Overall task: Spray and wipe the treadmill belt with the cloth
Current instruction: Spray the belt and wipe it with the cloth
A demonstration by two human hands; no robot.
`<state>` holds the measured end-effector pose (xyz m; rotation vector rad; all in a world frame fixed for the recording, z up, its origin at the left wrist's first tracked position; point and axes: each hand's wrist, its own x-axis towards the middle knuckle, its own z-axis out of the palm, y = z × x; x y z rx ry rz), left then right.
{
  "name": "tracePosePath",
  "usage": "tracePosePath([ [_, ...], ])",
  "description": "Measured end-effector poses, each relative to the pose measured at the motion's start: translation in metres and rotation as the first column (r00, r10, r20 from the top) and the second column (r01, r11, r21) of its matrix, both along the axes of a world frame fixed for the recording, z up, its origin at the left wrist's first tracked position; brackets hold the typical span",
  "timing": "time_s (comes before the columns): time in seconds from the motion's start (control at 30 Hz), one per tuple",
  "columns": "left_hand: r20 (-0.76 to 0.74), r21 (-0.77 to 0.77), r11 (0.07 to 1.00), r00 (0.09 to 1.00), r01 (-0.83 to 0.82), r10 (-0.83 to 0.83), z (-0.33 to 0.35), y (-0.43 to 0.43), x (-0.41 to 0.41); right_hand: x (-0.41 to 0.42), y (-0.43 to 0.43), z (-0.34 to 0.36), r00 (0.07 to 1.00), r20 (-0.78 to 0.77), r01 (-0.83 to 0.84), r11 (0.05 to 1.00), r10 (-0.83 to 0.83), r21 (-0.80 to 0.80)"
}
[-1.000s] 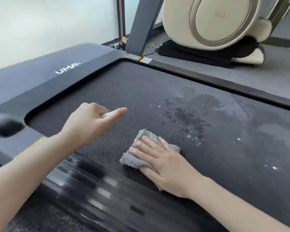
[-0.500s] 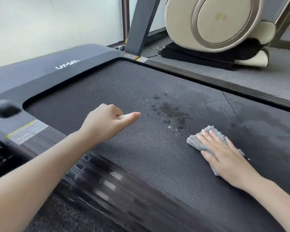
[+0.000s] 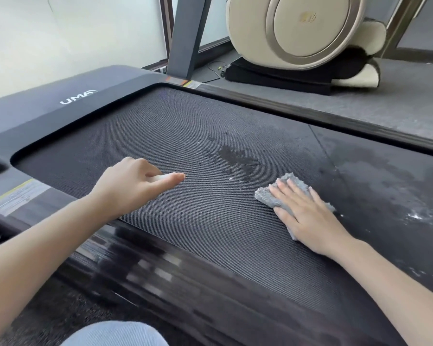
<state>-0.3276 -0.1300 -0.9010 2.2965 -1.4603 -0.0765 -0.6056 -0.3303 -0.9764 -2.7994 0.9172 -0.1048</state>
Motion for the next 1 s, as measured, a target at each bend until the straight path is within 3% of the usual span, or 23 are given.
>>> tracePosePath([
  [0.2, 0.121, -0.039, 0.999, 0.993, -0.009, 0.014, -0.006, 0.002, -0.004, -0.001, 0.0, 0.002, 1.0, -0.012, -0.011, 1.0, 0.011, 0.004],
  [0.47, 0.162, -0.027, 1.0, 0.987, 0.015, -0.011, 0.0, -0.009, 0.002, 0.0, -0.001, 0.001, 1.0, 0.006, -0.004, 1.0, 0.004, -0.005],
  [0.67, 0.179, -0.159, 0.987, 0.983, -0.014, 0.042, 0.003, -0.036, 0.002, -0.001, 0.0, 0.001, 1.0, 0.011, 0.001, 1.0, -0.001, -0.008],
  [0.87, 0.146, -0.01, 0.998, 0.987, -0.07, 0.071, 0.004, -0.085, 0.025, -0.001, 0.001, 0.002, 1.0, 0.01, -0.007, 1.0, 0.007, 0.009],
  [1.0, 0.144, -0.078, 0.993, 0.985, -0.085, 0.095, -0.002, -0.11, 0.025, -0.001, 0.0, 0.001, 0.999, 0.023, -0.031, 0.999, 0.031, 0.018],
])
